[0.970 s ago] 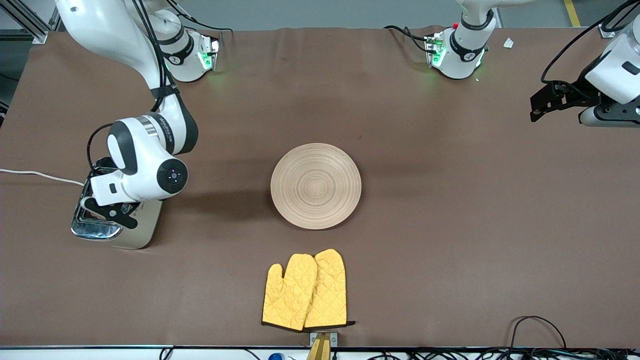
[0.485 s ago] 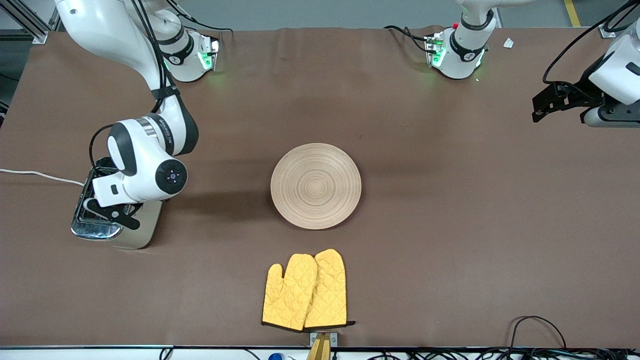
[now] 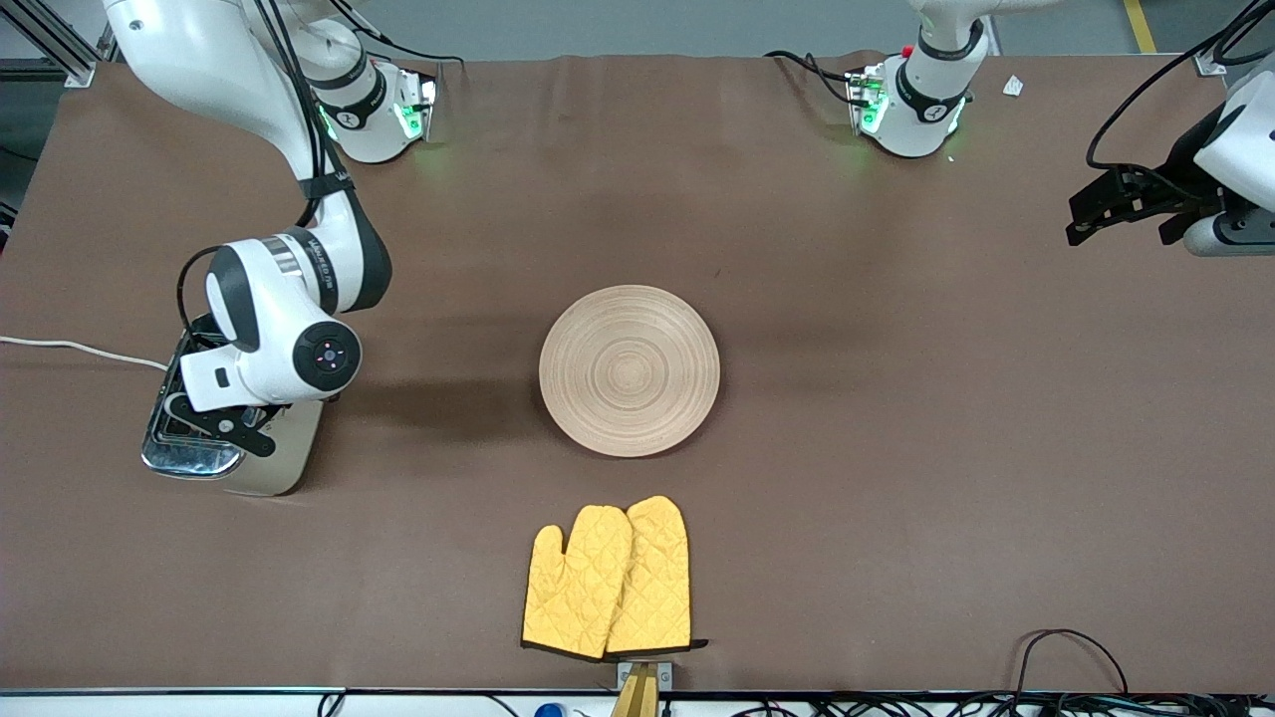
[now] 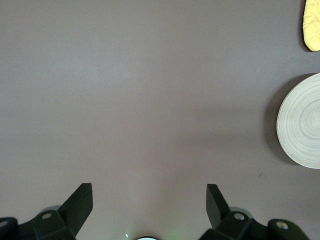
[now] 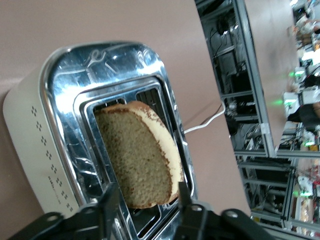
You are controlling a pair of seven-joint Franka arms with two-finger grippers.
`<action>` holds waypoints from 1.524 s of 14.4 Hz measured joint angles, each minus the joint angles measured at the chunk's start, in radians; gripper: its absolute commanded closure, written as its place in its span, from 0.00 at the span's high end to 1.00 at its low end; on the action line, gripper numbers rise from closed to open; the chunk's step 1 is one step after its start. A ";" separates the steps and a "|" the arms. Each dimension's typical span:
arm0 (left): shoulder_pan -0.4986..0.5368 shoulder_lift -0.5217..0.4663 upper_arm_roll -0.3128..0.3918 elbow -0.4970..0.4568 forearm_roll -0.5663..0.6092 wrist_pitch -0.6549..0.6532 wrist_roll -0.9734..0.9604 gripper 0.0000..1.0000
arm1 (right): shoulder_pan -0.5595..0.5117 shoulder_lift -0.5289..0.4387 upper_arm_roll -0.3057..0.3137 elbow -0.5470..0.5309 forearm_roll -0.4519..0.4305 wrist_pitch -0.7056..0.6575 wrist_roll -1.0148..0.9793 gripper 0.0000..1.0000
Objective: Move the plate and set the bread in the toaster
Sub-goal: 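Lower the bread into the toaster slot with the right gripper, then open the right gripper and lift it away from the toaster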
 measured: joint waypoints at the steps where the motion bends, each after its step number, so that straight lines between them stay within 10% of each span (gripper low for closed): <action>1: 0.000 0.000 0.000 0.000 0.000 -0.002 -0.004 1.00 | -0.006 -0.001 0.000 0.002 0.026 0.001 -0.017 0.80; 6: 0.000 0.000 0.000 0.000 0.000 -0.003 -0.005 1.00 | -0.038 -0.033 -0.003 0.032 0.178 0.002 -0.167 1.00; 22: -0.001 -0.003 -0.015 -0.008 0.000 0.007 -0.078 1.00 | -0.276 -0.181 -0.011 0.154 0.673 -0.017 -0.704 1.00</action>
